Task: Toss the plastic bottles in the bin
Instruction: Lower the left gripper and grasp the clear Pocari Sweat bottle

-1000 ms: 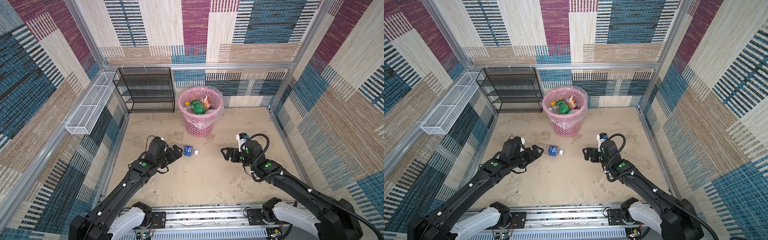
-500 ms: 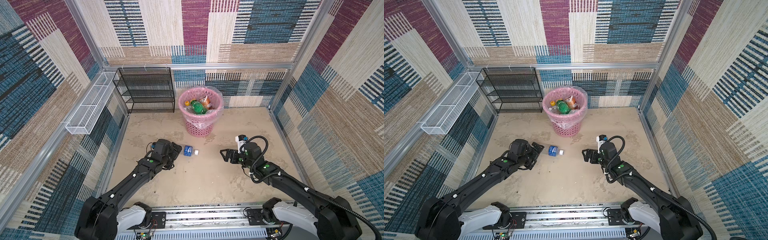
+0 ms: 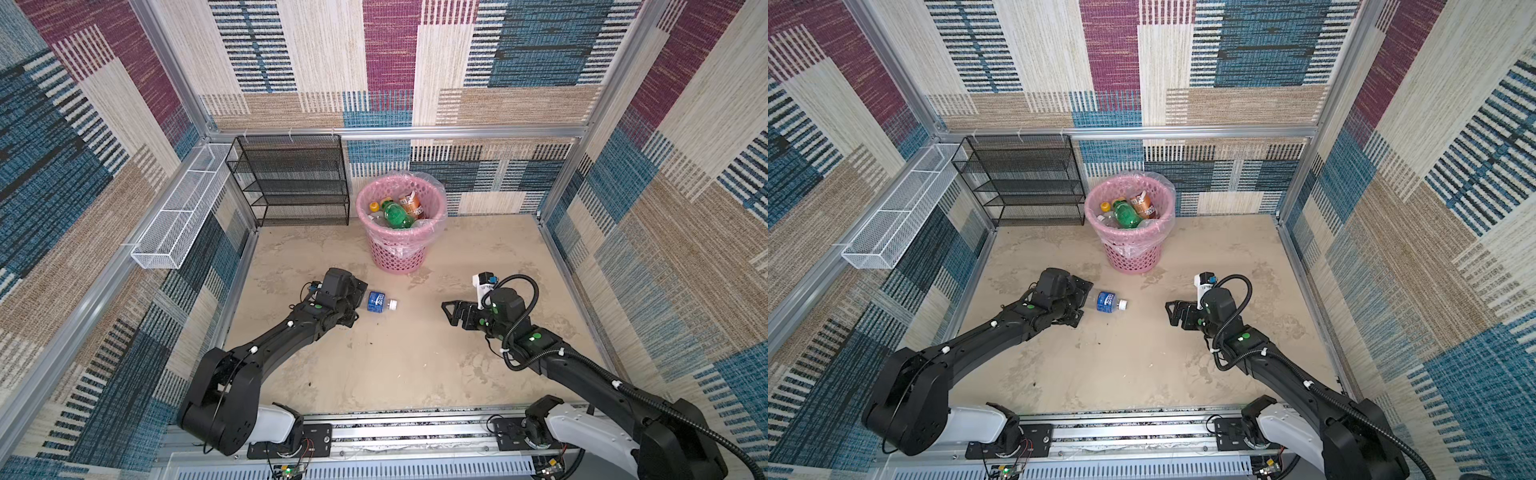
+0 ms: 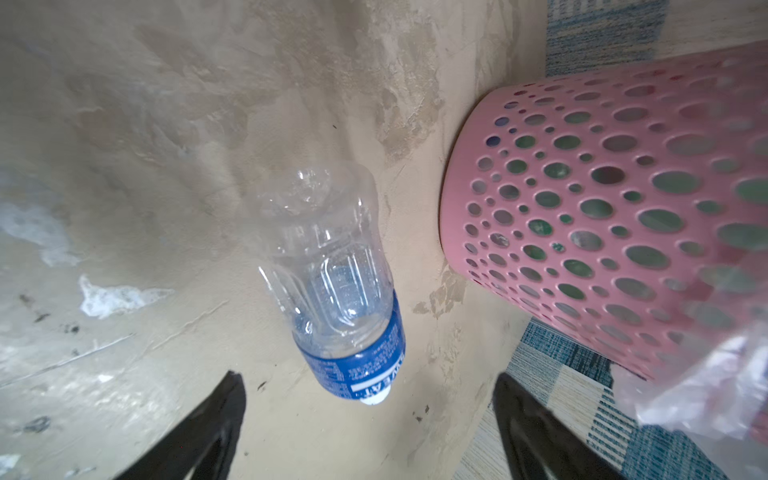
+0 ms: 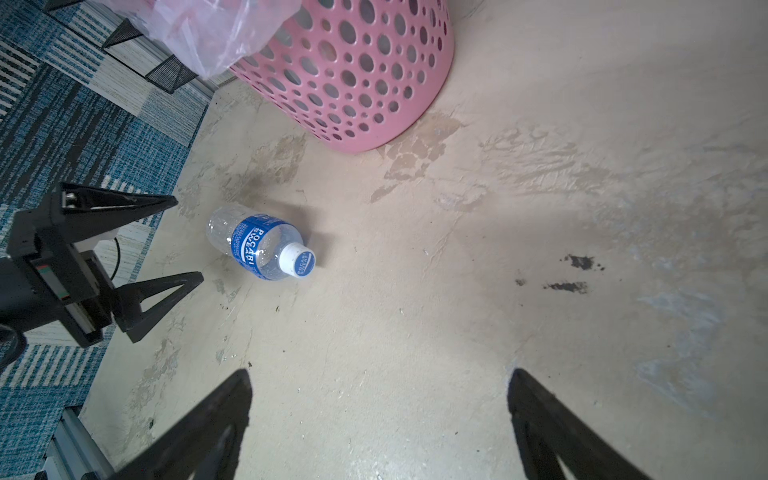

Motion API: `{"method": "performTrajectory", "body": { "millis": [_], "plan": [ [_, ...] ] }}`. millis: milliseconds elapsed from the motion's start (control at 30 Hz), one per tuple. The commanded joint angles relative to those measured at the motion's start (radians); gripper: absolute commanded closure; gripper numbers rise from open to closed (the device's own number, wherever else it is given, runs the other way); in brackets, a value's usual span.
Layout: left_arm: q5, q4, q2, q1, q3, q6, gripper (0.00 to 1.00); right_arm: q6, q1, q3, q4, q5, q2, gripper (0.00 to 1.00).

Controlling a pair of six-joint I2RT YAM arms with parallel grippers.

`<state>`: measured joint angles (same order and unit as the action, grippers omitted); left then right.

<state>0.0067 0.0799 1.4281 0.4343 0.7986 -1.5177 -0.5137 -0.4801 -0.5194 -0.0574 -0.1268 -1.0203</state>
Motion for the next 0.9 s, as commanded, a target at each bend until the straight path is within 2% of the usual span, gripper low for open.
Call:
{"method": "performTrajectory", "body": {
  "millis": [0, 500, 867],
  "plan": [
    [0.023, -0.034, 0.046, 0.001, 0.022, -0.060, 0.06, 0.009, 0.000, 0.007, 0.028, 0.013, 0.009, 0.04],
    [0.092, -0.093, 0.245, 0.002, 0.073, -0.071, 0.13, 0.013, 0.000, 0.032, 0.022, 0.027, 0.037, 0.04],
    [0.068, -0.073, 0.210, 0.002, 0.055, -0.008, 0.30, 0.020, 0.000, 0.028, 0.029, 0.027, 0.032, 0.05]
  ]
}}
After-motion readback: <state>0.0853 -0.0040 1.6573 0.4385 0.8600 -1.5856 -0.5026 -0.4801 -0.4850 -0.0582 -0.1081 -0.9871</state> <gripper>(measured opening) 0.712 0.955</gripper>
